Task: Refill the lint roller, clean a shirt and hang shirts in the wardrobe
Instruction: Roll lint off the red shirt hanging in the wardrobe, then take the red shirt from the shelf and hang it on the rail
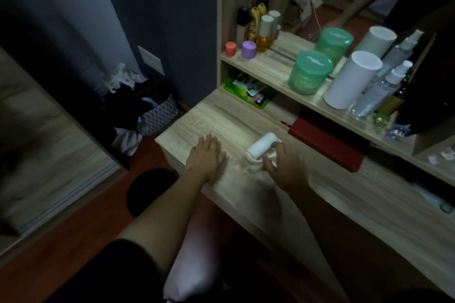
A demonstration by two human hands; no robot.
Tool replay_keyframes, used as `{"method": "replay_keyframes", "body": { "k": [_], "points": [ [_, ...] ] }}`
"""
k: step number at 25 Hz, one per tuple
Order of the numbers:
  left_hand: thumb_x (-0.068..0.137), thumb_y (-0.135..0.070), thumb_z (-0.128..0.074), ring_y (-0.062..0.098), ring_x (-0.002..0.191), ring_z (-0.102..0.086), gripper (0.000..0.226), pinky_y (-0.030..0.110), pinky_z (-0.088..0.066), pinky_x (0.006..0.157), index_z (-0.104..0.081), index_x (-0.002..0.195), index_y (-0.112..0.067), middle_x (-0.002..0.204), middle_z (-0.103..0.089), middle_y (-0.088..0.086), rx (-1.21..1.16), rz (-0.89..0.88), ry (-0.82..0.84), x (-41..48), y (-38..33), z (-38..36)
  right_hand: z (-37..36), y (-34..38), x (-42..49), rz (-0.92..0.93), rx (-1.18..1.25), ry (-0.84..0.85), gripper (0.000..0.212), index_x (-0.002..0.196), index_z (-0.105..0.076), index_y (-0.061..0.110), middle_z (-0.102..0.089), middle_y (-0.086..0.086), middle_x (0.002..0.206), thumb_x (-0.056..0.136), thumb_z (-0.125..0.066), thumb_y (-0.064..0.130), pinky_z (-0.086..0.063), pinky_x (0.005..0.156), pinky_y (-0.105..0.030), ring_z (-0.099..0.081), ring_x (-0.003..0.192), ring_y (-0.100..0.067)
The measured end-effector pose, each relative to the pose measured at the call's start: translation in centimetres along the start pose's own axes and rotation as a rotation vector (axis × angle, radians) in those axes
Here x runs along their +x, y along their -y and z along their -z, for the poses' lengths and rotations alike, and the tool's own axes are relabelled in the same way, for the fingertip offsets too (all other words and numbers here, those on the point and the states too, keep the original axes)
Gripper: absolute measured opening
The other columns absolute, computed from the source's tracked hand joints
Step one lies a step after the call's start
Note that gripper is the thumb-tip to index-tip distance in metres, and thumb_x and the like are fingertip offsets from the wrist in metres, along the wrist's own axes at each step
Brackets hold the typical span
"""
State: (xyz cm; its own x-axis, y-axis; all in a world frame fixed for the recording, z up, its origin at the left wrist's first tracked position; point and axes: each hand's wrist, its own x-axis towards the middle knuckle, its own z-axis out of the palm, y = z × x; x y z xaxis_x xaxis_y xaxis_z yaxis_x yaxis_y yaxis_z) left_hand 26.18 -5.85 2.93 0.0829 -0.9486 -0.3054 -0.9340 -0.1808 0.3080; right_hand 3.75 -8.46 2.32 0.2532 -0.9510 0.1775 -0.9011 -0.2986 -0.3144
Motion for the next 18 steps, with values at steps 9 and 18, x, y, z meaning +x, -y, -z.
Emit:
{"method": "replay_keyframes", "body": {
  "k": [9, 18],
  "points": [
    [0.098, -0.043, -0.030, 0.027, 0.145, -0.013, 0.062, 0.041, -0.017, 0.117, -0.018, 0.148, -0.008, 0.157, -0.017, 0.011, 0.194, 0.136, -0.371, -7.5, 10.9, 19.4, 6.6, 21.6, 10.7, 0.557, 0.124, -0.187, 0.028, 0.091, -0.059, 0.009, -0.060, -0.011, 0.086, 0.086, -0.045, 0.033, -0.047, 0.067, -0.038, -0.057, 0.080, -0.031],
    [0.097, -0.045, -0.033, 0.027, 0.142, -0.024, 0.063, 0.036, -0.022, 0.115, -0.021, 0.147, -0.008, 0.154, -0.026, 0.013, 0.332, 0.364, -0.613, -23.7, 30.8, 38.3, 10.6, 55.4, 12.9, 0.950, 0.312, -0.216, 0.035, 0.116, -0.051, 0.009, -0.054, -0.012, 0.113, 0.087, -0.053, 0.028, -0.042, 0.085, -0.039, -0.049, 0.106, -0.030]
  ]
}}
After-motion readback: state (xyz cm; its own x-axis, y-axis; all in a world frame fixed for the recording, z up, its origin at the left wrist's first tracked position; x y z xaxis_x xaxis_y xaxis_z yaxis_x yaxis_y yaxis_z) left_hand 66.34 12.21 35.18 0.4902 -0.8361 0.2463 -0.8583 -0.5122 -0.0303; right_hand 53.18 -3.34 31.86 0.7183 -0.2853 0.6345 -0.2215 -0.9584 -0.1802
